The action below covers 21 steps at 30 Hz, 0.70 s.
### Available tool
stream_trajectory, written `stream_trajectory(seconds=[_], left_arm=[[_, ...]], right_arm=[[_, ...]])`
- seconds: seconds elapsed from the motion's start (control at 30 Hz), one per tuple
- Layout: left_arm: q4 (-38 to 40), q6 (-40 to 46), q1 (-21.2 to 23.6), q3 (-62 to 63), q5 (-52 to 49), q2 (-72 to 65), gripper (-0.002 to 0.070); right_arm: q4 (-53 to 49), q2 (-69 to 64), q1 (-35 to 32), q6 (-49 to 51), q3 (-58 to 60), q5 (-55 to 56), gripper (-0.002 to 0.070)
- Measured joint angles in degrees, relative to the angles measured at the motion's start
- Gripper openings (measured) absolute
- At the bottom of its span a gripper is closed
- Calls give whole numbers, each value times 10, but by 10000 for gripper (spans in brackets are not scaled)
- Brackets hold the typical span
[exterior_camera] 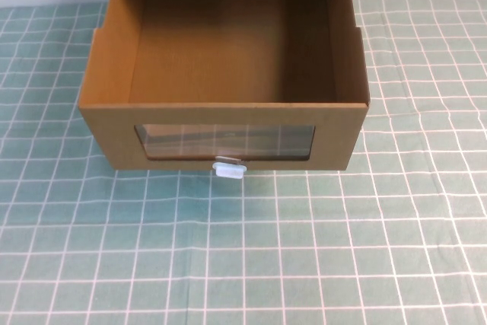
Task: Open the shoe box
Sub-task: 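Pull the top drawer of the cardboard box fully open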
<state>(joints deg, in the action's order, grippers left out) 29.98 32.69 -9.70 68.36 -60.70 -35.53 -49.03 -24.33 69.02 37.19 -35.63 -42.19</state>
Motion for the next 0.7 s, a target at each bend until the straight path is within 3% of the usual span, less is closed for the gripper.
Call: stream_trajectory(seconds=[0.17,0.3,0.7], left_arm=[[-29,0,0,-183,158,93,-5],[-38,0,0,-262,238,116,-5],[-41,0,0,-373,256,117,-5]], right_arm=[[-7,12,0,1,36,-2,-13],[-7,12,0,2,42,-2,-13],[-7,12,0,2,42,-2,-13]])
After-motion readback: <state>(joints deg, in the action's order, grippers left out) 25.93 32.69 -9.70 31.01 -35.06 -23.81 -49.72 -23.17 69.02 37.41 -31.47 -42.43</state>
